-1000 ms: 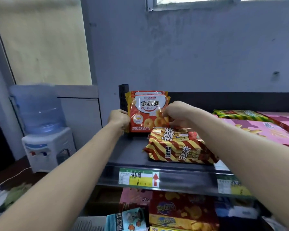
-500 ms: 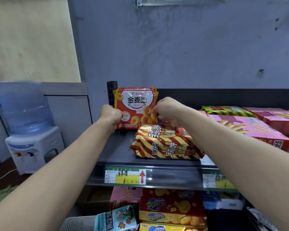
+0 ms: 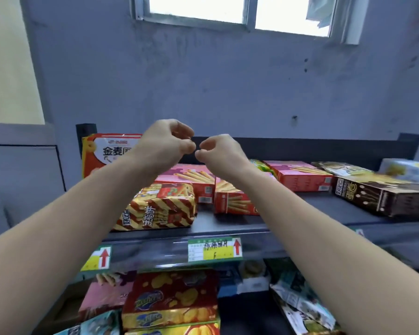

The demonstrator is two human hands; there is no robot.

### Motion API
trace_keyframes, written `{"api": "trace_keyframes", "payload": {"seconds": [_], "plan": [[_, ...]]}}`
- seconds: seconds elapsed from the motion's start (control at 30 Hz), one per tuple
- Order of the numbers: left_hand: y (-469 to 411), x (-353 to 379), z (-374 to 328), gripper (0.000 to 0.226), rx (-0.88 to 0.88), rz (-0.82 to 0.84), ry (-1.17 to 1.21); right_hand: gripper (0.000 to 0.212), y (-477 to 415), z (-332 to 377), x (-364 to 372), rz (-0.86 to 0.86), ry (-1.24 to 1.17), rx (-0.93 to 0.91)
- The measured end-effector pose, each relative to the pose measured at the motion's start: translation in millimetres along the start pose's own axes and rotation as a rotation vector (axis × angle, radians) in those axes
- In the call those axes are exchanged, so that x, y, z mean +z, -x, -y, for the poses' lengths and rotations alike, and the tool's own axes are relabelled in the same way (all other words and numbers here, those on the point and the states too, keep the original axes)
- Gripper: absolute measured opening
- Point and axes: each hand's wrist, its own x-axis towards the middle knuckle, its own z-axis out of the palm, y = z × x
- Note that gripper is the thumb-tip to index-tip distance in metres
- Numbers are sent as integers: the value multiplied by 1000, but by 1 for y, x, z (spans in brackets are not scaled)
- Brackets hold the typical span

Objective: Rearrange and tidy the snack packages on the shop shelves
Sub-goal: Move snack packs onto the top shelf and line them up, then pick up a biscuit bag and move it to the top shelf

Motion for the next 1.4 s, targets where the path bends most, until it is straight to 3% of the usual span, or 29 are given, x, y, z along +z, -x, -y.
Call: {"api": "trace_keyframes", "payload": {"seconds": [0.33, 0.73, 0.97, 1.2, 1.4], "plan": [[4, 85, -63, 22, -39, 126, 97, 24, 26, -79, -116, -174, 73, 97], [30, 227, -134, 17, 34, 282, 182, 25, 81, -171, -221, -244, 195, 129], [52, 300, -169, 18, 49, 385, 222, 21, 117, -221, -283, -278, 235, 237], [50, 334, -173, 15, 43, 451, 191, 17, 135, -252, -313, -333, 242, 342], [60, 369, -166, 14, 112, 650, 198, 15, 153, -275, -314, -344, 287, 460]]}}
